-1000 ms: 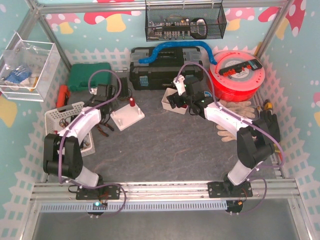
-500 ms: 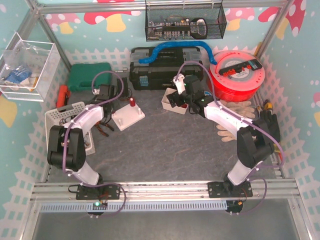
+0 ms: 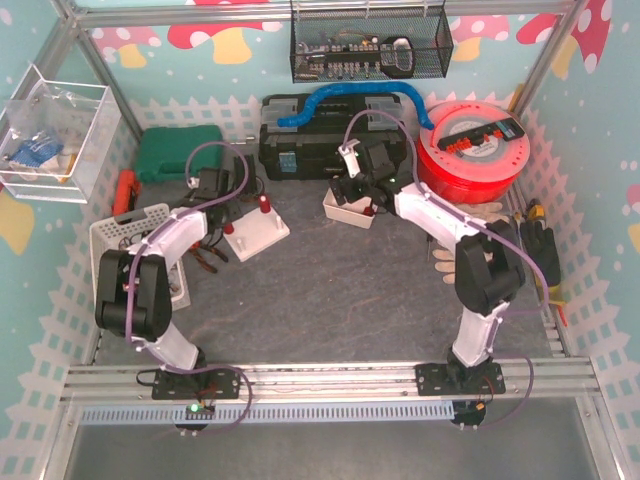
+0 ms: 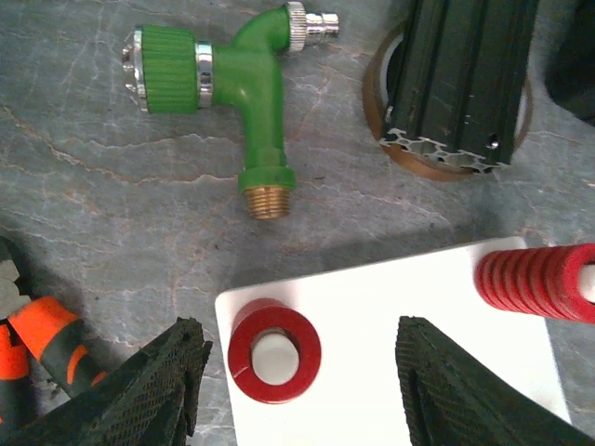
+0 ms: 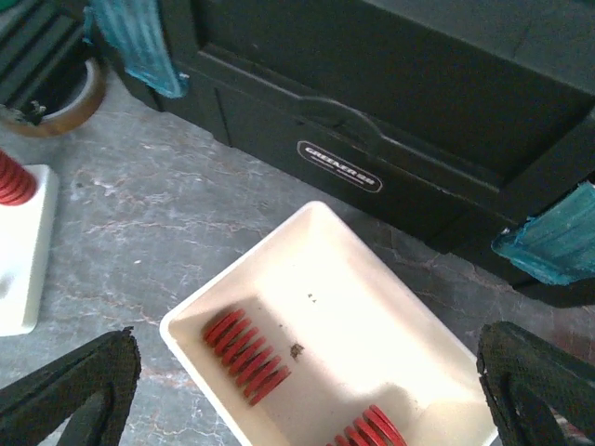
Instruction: Install the large spring
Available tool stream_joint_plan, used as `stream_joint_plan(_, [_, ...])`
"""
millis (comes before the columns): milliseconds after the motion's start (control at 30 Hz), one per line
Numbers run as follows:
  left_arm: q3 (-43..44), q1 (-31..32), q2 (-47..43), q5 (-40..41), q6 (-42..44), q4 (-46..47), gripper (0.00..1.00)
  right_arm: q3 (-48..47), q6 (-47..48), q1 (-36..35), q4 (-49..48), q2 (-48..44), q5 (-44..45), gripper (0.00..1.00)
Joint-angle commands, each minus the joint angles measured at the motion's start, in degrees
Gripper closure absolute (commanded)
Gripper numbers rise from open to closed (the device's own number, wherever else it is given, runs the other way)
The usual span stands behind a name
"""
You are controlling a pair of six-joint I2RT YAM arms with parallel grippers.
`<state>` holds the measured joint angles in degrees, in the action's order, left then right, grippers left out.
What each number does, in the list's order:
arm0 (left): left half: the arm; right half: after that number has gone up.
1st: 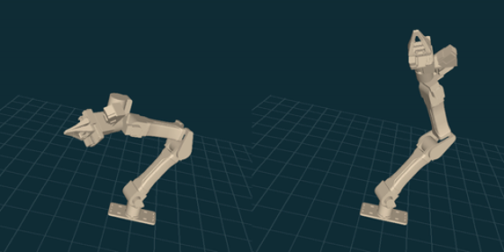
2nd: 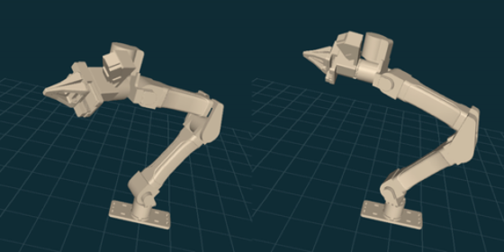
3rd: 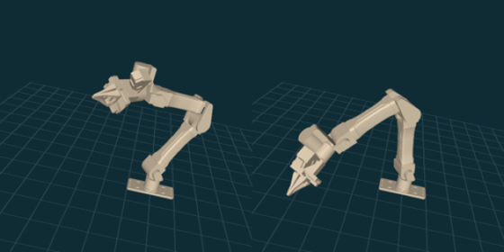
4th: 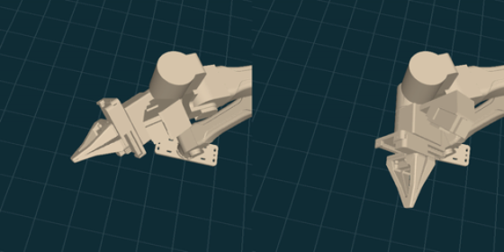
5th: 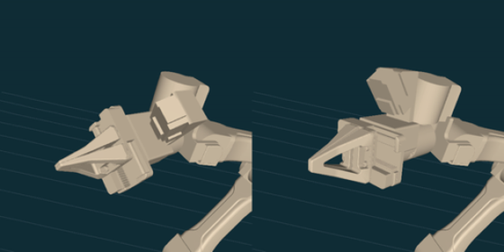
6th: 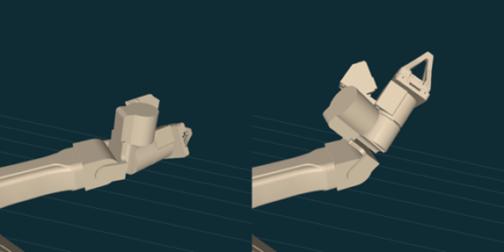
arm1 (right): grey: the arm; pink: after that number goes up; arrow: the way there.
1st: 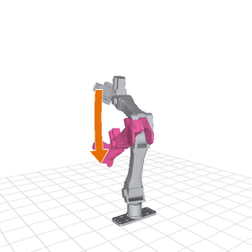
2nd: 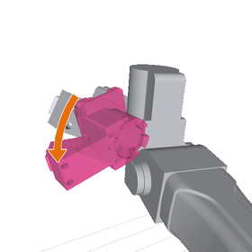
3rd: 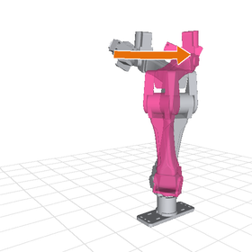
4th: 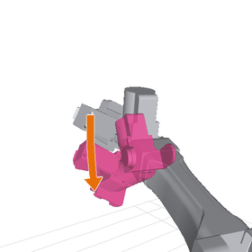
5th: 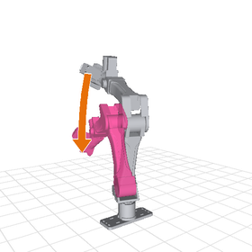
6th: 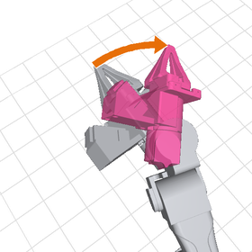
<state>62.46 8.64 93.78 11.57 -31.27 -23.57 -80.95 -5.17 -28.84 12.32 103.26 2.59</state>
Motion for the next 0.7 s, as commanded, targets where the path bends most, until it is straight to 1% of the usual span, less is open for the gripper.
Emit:
stream_joint_plan(0, [2.35, -0.47, -3.07, -2.90, -0.83, -1.98, 0.41, -7.48, -4.70, 1.31, 14.07, 4.76, 2.72, 0.03])
stream_joint_plan(33, [2.63, -0.47, -3.84, -4.73, -0.96, -2.39, 0.41, -8.77, -5.20, 1.71, 16.57, 4.99, 2.42, 0.05])
stream_joint_plan(100, [3.11, -0.47, -5.08, -8.71, -1.34, -2.66, 0.42, -11.13, -6.26, 2.63, 21.03, 7.78, 1.29, 0.12])
stream_joint_plan(200, [3.70, -0.26, -6.48, -15.20, -2.94, -2.14, 0.46, -15.52, -6.65, 3.56, 27.60, 10.98, -0.84, 0.20])
stream_joint_plan(300, [3.56, 0.68, -7.23, -21.45, -4.75, -0.40, 0.50, -22.60, -7.88, 3.76, 36.53, 16.38, -0.40, 0.42])
stream_joint_plan(333, [3.57, 1.27, -7.26, -22.87, -5.56, 0.27, 0.50, -24.30, -8.67, 3.67, 38.56, 17.57, -0.50, 0.47])
stream_joint_plan(400, [3.36, 2.54, -7.21, -26.21, -6.60, 2.77, 0.52, -26.08, -11.55, 3.70, 40.27, 18.39, -0.91, 0.48])
stream_joint_plan(500, [3.90, 5.04, -5.85, -29.35, -6.88, 6.99, 0.56, -27.43, -15.47, 3.66, 40.59, 19.26, -1.69, 0.47])
stream_joint_plan(600, [5.25, 7.16, -3.46, -32.39, -7.03, 11.24, 0.62, -29.40, -15.96, 3.63, 40.78, 20.62, -2.42, 0.47])
stream_joint_plan(667, [6.86, 8.91, -1.29, -33.12, -6.88, 13.16, 0.64, -31.06, -16.20, 3.62, 41.20, 20.21, -2.35, 0.47])
